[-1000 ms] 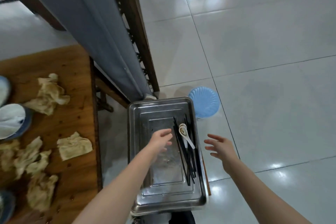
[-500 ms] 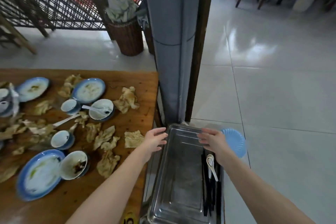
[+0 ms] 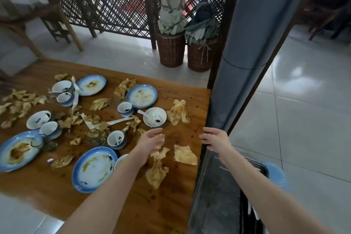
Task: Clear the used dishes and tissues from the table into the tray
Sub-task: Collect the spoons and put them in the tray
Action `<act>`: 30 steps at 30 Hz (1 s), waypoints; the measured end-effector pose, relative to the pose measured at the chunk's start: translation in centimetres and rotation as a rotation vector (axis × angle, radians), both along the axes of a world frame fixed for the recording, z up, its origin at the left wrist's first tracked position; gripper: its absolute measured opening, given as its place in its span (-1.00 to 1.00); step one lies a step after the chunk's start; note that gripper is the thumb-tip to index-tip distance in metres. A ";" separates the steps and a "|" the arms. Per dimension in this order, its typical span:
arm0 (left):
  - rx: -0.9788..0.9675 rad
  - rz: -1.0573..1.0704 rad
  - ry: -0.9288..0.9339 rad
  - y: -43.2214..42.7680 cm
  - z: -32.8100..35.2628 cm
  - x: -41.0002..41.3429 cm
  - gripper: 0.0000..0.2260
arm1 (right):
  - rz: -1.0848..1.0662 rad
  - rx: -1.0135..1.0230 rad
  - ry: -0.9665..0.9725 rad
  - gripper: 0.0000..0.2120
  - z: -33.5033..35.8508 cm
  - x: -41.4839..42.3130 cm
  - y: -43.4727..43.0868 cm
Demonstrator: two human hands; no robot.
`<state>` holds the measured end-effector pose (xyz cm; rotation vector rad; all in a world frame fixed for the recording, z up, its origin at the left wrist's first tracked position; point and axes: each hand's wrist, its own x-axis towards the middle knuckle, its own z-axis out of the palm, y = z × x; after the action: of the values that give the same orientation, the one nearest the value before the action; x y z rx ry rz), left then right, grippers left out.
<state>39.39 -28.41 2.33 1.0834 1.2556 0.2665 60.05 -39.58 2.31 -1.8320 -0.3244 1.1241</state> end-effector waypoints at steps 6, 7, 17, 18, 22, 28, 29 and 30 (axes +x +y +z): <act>0.039 0.065 -0.026 7.1 0.0 -6.7 -0.78 | 0.065 -0.030 0.024 -0.78 0.1 -7.2 8.2; 0.040 0.067 -0.032 8.4 -0.1 -8.0 -0.79 | 0.076 -0.040 0.027 -0.77 0.0 -8.5 9.7; -0.008 0.078 -0.042 19.9 -2.6 -16.6 -0.75 | 0.077 -0.102 0.071 -0.59 -2.2 -16.5 21.3; -0.015 0.070 -0.041 20.5 -2.8 -16.9 -0.77 | 0.066 -0.110 0.076 -0.57 -2.5 -16.8 21.9; -0.031 0.050 -0.059 21.9 -3.5 -17.3 -0.80 | 0.030 -0.125 0.134 -0.47 -3.4 -17.4 24.0; -0.026 0.046 -0.060 22.0 -3.8 -18.3 -0.77 | 0.000 -0.139 0.100 -0.50 -4.9 -18.1 25.3; -0.020 0.042 -0.055 21.9 -3.8 -18.5 -0.78 | -0.004 -0.132 0.076 -0.54 -5.2 -18.2 25.3; -0.014 0.039 -0.055 21.8 -3.8 -18.8 -0.78 | -0.008 -0.121 0.053 -0.59 -5.3 -18.3 25.1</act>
<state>20.62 -6.60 -1.45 1.0333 1.2287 0.3149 41.78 -14.44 -3.03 -1.9031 -0.2224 1.2075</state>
